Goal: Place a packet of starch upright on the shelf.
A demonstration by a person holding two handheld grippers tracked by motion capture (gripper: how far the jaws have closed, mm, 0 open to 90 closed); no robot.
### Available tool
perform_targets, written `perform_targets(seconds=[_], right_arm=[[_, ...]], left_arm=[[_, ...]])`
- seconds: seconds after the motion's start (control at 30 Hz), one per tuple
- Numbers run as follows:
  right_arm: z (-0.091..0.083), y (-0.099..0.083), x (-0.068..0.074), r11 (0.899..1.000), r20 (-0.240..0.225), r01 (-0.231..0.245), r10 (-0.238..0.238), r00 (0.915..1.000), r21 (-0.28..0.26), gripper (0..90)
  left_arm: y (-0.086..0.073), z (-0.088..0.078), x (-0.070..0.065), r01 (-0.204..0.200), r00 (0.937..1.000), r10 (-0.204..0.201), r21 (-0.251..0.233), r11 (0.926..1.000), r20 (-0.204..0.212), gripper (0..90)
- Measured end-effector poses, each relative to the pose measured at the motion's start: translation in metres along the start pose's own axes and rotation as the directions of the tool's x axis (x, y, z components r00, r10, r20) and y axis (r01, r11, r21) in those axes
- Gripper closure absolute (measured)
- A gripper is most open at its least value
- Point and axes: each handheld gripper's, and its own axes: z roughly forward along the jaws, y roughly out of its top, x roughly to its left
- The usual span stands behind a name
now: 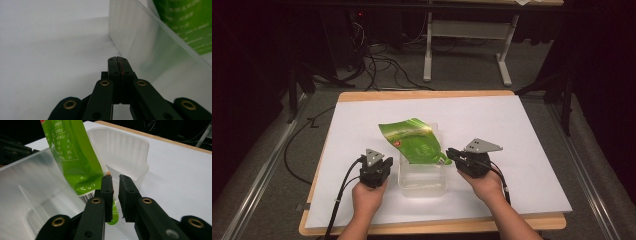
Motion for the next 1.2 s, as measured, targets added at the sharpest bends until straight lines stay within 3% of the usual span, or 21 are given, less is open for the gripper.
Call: perform_targets(seconds=[0.17,0.57,0.97,1.2], right_arm=[[0.006,-0.001,0.003,1.0,0.015,0.005,-0.006,0.9999,0.022,89.7],[0.015,-0.003,-0.001,0.998,0.036,0.014,-0.016,0.9992,0.057,90.0],[0.025,-0.005,0.0,0.997,0.013,0.018,-0.019,0.9997,0.077,90.0],[0.036,-0.005,0.008,0.994,-0.007,0.035,-0.034,0.9994,0.102,90.0]], left_arm=[[-0.003,0.006,-0.007,0.006,0.9998,-0.006,-0.003,1.0,0.02,90.0],[-0.006,0.005,-0.018,0.007,0.9987,-0.006,-0.005,1.0,0.051,89.2],[-0.008,0.004,-0.019,0.006,0.9986,-0.006,0.003,1.0,0.053,90.0],[-0.009,0.004,-0.019,0.017,0.9986,-0.017,0.006,0.9998,0.05,90.0]])
